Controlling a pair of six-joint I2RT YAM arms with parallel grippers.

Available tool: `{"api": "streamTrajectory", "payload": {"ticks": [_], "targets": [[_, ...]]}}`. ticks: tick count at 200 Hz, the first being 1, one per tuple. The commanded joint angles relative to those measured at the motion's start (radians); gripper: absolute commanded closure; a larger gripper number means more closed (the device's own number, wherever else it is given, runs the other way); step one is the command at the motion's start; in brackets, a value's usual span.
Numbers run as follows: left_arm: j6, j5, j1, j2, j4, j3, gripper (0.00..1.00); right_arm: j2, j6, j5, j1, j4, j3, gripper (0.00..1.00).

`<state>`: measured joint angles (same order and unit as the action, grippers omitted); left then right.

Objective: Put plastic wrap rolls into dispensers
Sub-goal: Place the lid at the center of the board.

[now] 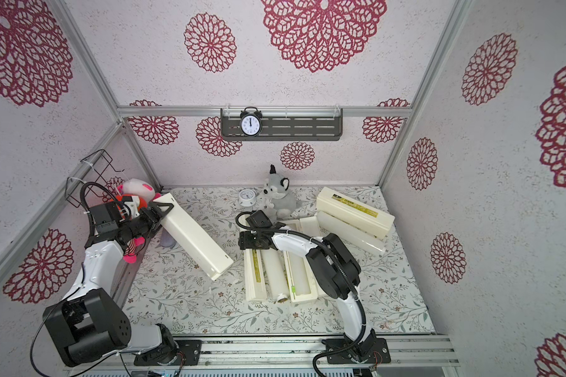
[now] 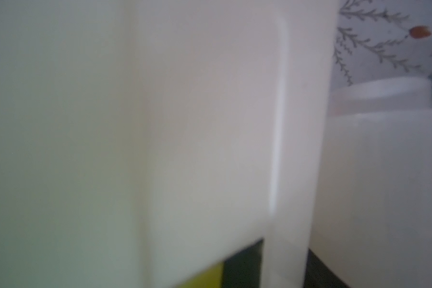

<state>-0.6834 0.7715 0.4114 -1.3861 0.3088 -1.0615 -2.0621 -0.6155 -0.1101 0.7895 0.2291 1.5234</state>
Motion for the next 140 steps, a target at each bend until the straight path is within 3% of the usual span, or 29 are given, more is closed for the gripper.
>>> {"api": "streamTrajectory", "payload": {"ticks": [1,45,98,140], "targets": [[0.007,0.021,0.004,-0.001,-0.008,-0.007,0.29,-0.013,0.042,0.03,-0.005,-0.001,0.033,0.16],[0.014,0.025,0.004,0.005,0.002,0.003,0.29,-0.006,0.037,-0.069,-0.008,-0.038,0.04,0.01],[0.02,0.026,0.004,0.007,0.01,0.01,0.29,-0.002,0.023,-0.065,-0.013,-0.043,0.033,0.01],[0.028,0.074,-0.011,-0.015,0.001,0.012,0.28,0.164,0.097,-0.061,-0.065,-0.121,-0.08,0.03]]}}
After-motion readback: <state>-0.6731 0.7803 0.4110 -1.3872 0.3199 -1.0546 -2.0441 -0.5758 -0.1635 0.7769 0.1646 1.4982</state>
